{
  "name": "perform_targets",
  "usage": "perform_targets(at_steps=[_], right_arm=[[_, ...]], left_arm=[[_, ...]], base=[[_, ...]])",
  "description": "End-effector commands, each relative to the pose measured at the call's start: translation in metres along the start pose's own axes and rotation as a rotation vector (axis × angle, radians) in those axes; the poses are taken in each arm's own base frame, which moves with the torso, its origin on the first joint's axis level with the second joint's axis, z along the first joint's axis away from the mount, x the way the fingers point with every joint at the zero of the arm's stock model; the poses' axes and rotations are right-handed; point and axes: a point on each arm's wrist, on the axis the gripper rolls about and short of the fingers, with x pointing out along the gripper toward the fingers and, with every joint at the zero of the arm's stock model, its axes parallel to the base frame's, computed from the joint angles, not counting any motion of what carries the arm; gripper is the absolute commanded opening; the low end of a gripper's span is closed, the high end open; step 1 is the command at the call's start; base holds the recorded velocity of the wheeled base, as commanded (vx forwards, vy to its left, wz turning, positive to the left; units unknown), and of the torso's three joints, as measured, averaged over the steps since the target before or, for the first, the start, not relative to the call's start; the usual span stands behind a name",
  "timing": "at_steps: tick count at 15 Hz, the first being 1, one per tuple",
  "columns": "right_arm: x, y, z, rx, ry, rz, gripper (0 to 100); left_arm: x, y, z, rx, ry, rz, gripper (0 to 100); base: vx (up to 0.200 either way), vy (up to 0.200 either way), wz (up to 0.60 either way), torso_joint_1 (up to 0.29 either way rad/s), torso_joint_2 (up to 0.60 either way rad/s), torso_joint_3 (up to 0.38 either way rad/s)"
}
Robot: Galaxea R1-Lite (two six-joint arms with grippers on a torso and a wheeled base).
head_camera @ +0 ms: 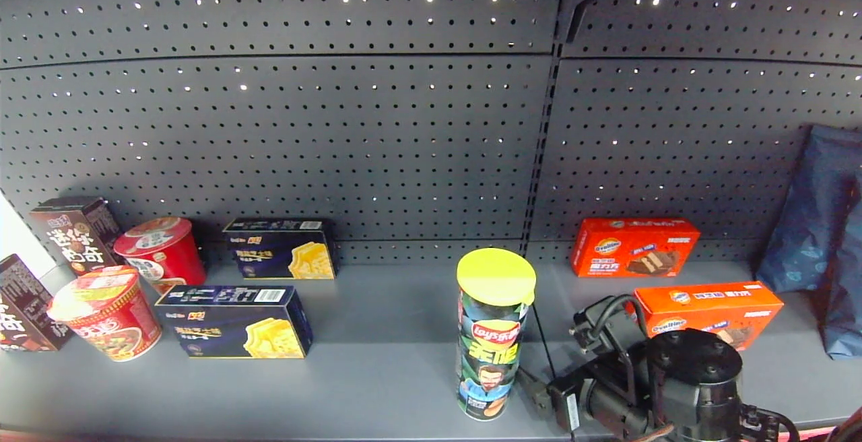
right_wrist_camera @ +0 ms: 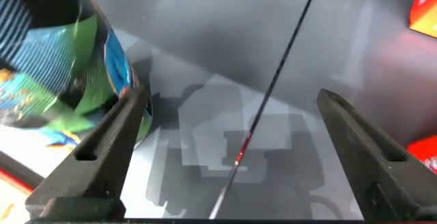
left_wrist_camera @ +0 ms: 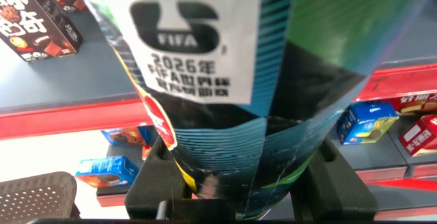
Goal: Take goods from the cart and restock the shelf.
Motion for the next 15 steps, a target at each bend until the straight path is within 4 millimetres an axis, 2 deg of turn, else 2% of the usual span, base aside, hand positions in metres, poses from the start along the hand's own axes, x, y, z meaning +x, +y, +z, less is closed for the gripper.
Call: perform_targets(at_steps=[1,6,8,9,11,12,15], right_arm=[[-0.017,-0.006,0.005,0.010,-0.027,-0.004,100],[-0.090,-0.042,0.036,0.042,-0.244,-0.096,100],[-0.105,-0.046,0.041,0.024,-0.295,-0.104,100],[-0.120,-0.051,0.044,0.025,-0.337,-0.119,100],[-0.138,-0.062,0.046,0.052,-0.387,-0.184,100],[-0.152,-0.067,0.045,0.064,-0.406,-0.238,100],[-0.192,-0.078,0.023,0.017,-0.347,-0.347,100]], left_arm=[[-0.001,0.000,0.001,0.000,-0.005,0.001,0],[-0.003,0.001,0.006,0.003,-0.030,-0.008,0],[-0.005,0.001,0.009,0.002,-0.039,-0.011,0],[-0.007,0.002,0.014,-0.001,-0.061,-0.016,0],[-0.013,0.006,0.024,0.001,-0.106,-0.068,0],[-0.018,0.010,0.035,0.002,-0.141,-0.115,0],[-0.012,0.014,0.063,0.026,-0.120,-0.244,0]], base=[[0.000,0.000,0.00,0.000,0.00,0.000],[0.000,0.000,0.00,0.000,0.00,0.000],[0.000,0.000,0.00,0.000,0.00,0.000],[0.000,0.000,0.00,0.000,0.00,0.000],[0.000,0.000,0.00,0.000,0.00,0.000],[0.000,0.000,0.00,0.000,0.00,0.000],[0.000,0.000,0.00,0.000,0.00,0.000]])
